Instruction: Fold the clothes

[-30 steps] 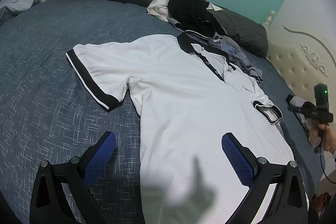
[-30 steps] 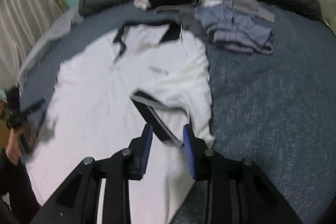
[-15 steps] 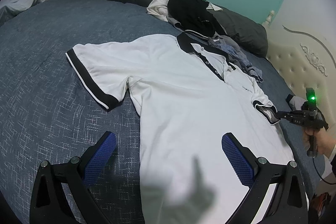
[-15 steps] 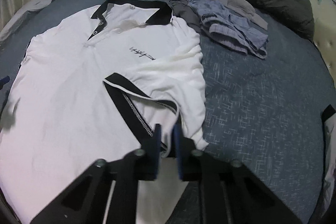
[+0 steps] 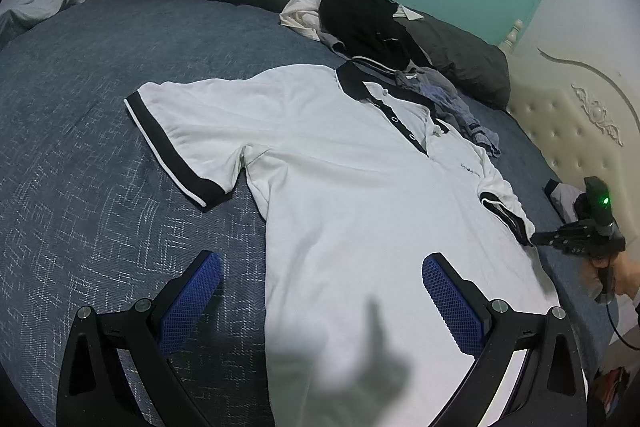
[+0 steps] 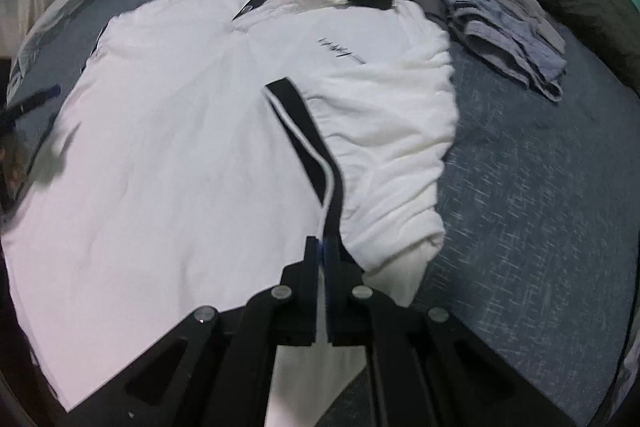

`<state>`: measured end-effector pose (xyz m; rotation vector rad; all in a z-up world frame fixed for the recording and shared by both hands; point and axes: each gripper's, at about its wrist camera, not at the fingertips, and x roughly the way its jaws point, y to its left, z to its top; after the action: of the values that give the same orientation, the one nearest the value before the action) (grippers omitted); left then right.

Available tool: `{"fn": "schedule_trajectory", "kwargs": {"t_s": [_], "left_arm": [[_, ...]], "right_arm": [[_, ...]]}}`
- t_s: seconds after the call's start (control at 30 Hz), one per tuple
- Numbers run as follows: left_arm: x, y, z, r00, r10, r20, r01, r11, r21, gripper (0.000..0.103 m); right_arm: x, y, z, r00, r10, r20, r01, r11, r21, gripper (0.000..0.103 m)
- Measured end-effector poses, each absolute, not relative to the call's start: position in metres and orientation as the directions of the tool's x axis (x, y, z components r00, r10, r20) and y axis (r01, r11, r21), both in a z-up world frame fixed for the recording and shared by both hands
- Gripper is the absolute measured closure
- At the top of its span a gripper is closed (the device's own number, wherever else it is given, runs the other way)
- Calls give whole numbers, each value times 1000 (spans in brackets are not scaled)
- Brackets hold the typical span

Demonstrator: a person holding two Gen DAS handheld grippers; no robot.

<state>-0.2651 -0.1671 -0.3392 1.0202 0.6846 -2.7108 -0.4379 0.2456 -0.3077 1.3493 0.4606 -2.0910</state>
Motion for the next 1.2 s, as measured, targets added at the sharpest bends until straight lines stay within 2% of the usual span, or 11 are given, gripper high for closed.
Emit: {"fn": "schedule_trajectory", "kwargs": {"t_s": [0.13,0.23,0.47,0.7,0.93,1.1,1.2], "left_arm": [[-265,-166,-338,-754,6,-657,303,-884,-356,0],[-265,-165,-339,-753,6,-658,303,-884,-355,0],[-266,-163,-339,-751,9,-660,298,-888,-351,0],[-264,-167,-339,-754,8,-657,303,-883,-358,0],[-266,-166,-339,-752,8,-659,304,-883,-358,0],[-267,-163,-340,-751,10,-660,299,-887,-352,0],[-266,-165,-340,-751,9,-660,302,-885,-356,0]], "right_arm": [[-445,256,-282,-363,-398,-843,600,-792,115,98],[-452,253,-270,-414,-434,-800,564,-813,149,89],[-485,224,-298,-410,-317,-855,473,-876,98,89],[-468,197,-329,-312,-324,-893,562,-821,101,89],[-477,221,-297,-435,-408,-803,479,-860,177,89],[-495,219,-314,-387,-354,-852,445,-880,164,89],[-493,210,-329,-333,-372,-866,465,-864,193,88]]}}
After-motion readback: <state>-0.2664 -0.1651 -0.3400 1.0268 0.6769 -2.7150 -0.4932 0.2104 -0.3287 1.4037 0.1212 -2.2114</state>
